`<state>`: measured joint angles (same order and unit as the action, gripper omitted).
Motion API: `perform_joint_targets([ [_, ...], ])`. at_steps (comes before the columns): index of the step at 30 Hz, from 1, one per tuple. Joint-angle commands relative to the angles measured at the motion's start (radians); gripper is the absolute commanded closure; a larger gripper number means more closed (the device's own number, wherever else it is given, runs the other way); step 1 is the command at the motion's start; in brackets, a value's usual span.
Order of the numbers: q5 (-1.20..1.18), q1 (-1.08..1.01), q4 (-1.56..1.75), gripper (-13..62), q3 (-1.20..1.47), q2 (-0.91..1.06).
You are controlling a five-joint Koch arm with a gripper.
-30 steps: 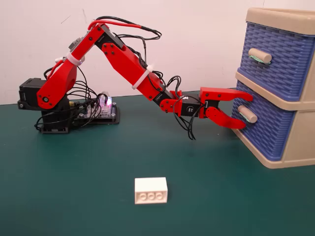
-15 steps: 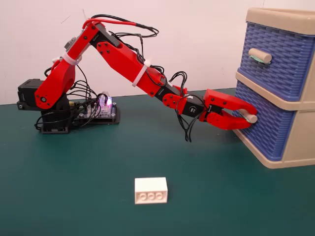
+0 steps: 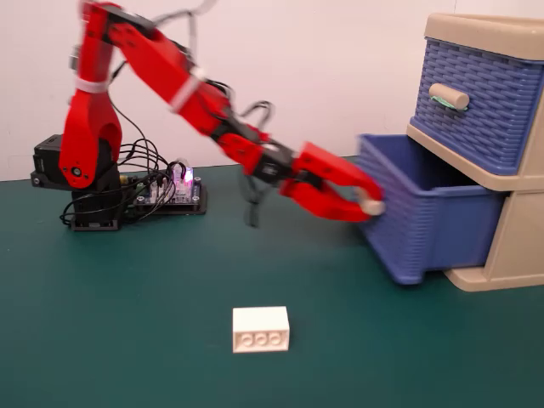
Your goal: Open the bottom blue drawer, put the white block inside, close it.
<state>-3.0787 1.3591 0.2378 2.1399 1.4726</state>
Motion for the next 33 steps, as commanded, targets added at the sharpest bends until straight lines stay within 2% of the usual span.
perform_joint_targets([
  [1,-0.072,-0.023,-0.028,57.2,0.109,0.184],
  [2,-0.072,-0.029,-0.037,56.7,0.15,0.229],
  [3,-0.071,-0.032,-0.052,51.9,0.179,0.265],
  [4,-0.069,-0.035,-0.071,40.3,0.195,0.302],
  [6,-0.067,-0.04,-0.087,21.8,0.195,0.342],
  [7,-0.069,-0.038,-0.084,16.3,0.193,0.35],
  [8,-0.067,-0.035,-0.087,14.9,0.189,0.357],
  [12,-0.064,-0.063,-0.17,14.7,0.161,0.466],
  [15,-0.009,-0.172,-0.499,15.3,0.054,0.591],
  [17,0.12,-0.213,-0.758,15.5,-0.084,0.606],
  [22,0.672,-0.304,-1.335,15.6,-0.391,0.514],
  [24,0.971,-0.364,-1.493,15.6,-0.483,0.471],
  [29,1.629,-0.485,-1.578,15.6,-0.592,0.379],
  [33,1.898,-0.557,-1.578,15.6,-0.678,0.302],
])
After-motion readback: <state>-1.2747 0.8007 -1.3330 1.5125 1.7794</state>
